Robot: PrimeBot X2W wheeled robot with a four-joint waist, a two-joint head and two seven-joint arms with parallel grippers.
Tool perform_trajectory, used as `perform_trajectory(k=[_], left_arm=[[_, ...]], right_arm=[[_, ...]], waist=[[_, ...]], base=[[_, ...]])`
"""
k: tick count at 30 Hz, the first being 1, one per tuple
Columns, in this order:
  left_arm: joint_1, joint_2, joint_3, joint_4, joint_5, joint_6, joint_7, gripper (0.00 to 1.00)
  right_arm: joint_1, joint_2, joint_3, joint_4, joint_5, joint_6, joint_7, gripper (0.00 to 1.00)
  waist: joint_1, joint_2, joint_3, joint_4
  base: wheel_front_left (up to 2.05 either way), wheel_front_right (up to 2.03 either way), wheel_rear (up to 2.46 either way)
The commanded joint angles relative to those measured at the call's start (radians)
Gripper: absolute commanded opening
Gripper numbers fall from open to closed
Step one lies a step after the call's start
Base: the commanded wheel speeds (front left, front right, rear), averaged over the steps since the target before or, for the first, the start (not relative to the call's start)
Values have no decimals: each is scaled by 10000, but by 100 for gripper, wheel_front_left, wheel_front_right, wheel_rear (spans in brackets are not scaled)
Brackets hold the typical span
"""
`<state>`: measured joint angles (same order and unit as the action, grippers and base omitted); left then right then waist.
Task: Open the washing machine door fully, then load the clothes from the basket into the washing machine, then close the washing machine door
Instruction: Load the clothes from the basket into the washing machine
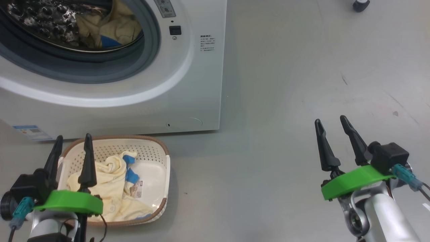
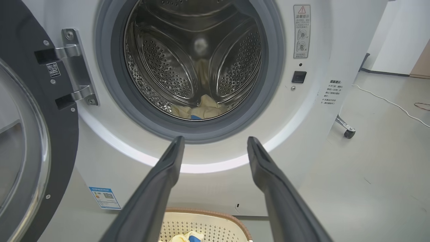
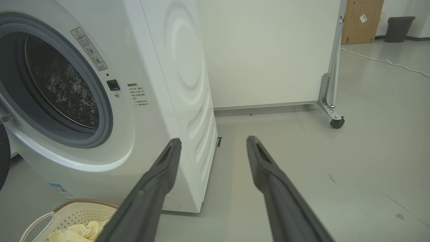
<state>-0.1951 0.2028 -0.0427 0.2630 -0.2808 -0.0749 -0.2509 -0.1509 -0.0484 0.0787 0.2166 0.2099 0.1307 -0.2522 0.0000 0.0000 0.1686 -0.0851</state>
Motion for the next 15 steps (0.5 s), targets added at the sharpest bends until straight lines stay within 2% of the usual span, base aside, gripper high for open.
perform_trajectory(k=[1,15], left_arm=[[-159,153,501,-365,125,-32,-108,100],[-56,-550,1110,-276,534,-432,-108,100]], right_arm=[[-260,-18,177,-338,19,0,-95,100],[-281,-18,150,-324,54,0,-95,100]], waist=[[0,0,-6,-14],[0,0,-71,-40]], base=[[0,0,0],[0,0,0]])
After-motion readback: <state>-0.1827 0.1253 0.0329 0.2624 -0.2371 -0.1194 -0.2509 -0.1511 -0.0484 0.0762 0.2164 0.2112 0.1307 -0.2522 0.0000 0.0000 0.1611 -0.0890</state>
